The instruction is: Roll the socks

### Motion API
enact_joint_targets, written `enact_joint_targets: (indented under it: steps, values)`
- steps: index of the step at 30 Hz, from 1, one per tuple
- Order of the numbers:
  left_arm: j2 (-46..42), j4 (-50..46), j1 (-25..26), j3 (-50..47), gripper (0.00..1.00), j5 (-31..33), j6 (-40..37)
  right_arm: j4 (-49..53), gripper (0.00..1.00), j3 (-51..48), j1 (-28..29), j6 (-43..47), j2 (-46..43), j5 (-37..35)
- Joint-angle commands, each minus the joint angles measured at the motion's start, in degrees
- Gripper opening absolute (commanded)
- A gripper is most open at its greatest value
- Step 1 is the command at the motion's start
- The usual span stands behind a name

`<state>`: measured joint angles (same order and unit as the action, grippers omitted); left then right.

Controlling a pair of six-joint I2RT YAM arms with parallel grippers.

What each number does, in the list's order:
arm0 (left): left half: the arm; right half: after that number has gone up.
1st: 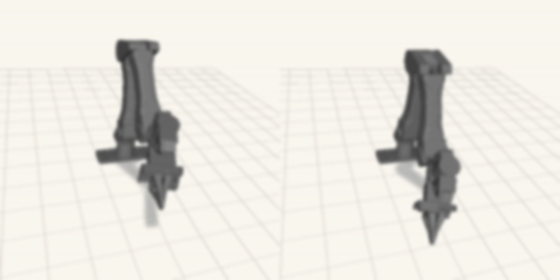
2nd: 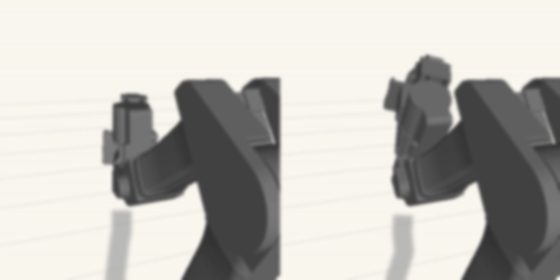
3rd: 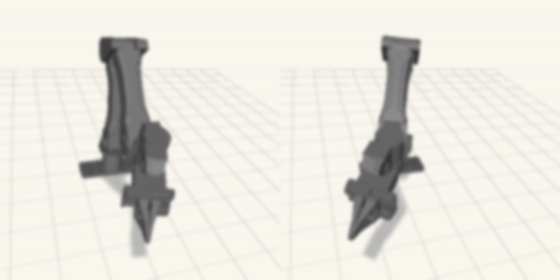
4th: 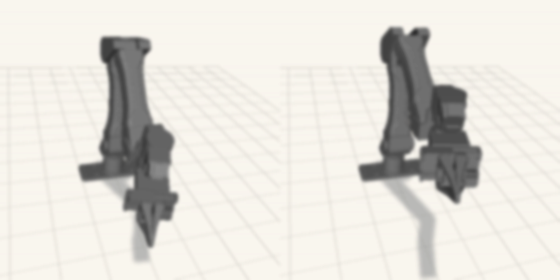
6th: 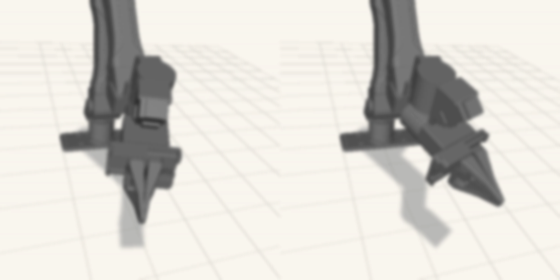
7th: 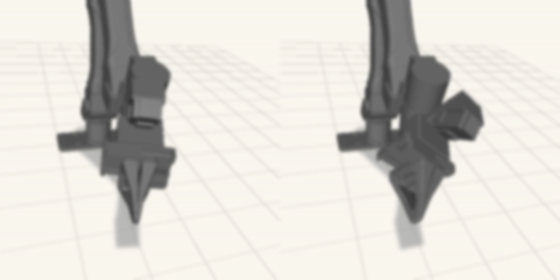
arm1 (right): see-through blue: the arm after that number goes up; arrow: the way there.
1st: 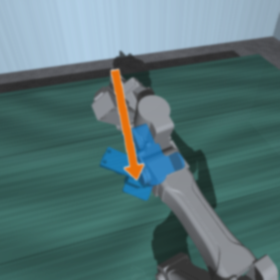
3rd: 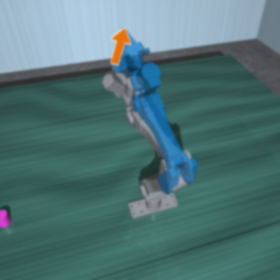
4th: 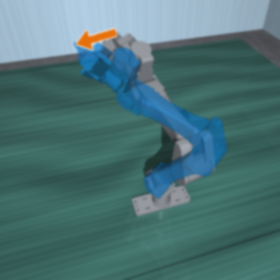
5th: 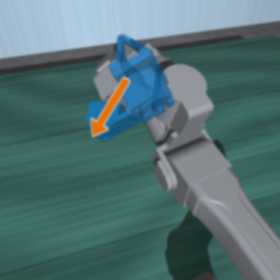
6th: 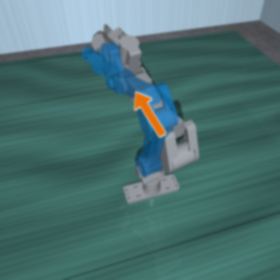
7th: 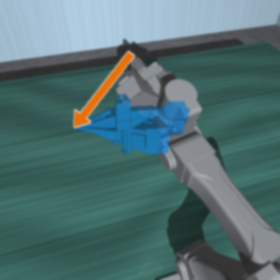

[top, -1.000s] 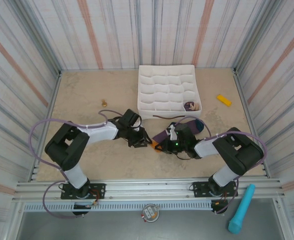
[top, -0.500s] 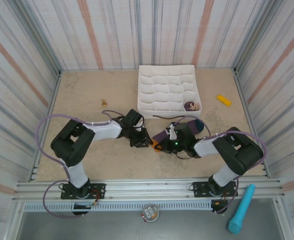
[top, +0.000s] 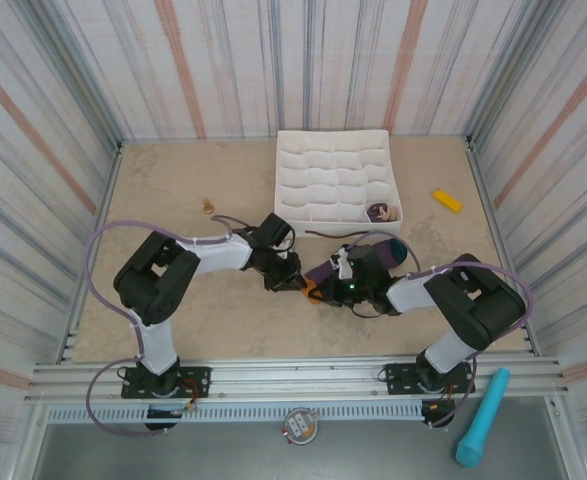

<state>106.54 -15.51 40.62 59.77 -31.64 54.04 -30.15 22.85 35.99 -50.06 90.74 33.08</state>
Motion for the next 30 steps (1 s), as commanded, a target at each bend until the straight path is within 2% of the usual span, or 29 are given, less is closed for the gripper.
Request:
enact_joint_targets:
  steps: [1,3,7,8,10,13,15,16,19,21,24,30]
  values:
    - [1.5,-5.5,0.3,2.0,0.06,1.7,-1.4,4.2,0.0,1.8,0.6,3.4,0.2,0.1]
    - [1.9,-6.6,0.3,2.6,0.0,1.8,-1.7,6.3,0.0,2.8,1.3,4.8,-0.3,-0.7]
    - [1.4,-9.0,0.3,3.8,0.0,1.7,-1.7,14.4,0.06,5.7,3.3,8.9,-4.2,-5.1]
    - [1.3,-9.8,0.3,4.2,0.0,1.8,-1.8,16.4,0.09,6.4,3.9,9.8,-5.6,-6.6]
    - [1.0,-12.4,0.3,5.4,0.0,2.2,-2.2,21.4,0.25,7.8,5.2,11.9,-9.0,-10.4]
    - [0.6,-14.4,0.3,6.4,0.0,1.9,-2.4,27.3,0.33,9.2,6.8,14.3,-13.7,-15.2]
    - [0.3,-15.4,0.2,6.7,0.0,1.8,-2.2,31.9,0.43,10.4,8.7,16.0,-16.7,-20.1]
    - [0.1,-15.6,0.2,6.7,0.0,1.7,-2.1,33.7,0.45,10.9,9.8,16.7,-17.8,-22.5]
    - [-0.4,-15.5,0.1,6.8,0.0,1.4,-1.5,37.6,0.47,11.6,14.1,17.7,-20.9,-30.9]
    - [-0.5,-15.6,0.1,7.0,0.0,1.0,-1.5,39.1,0.45,11.6,16.8,17.6,-22.0,-36.1]
    - [-0.6,-15.8,0.0,7.1,0.0,0.6,-1.2,38.5,0.4,11.1,18.6,16.7,-21.8,-37.9]
    - [-0.2,-15.6,-0.1,7.1,0.0,-0.6,-0.8,38.3,0.36,13.5,24.4,16.8,-18.0,-45.3]
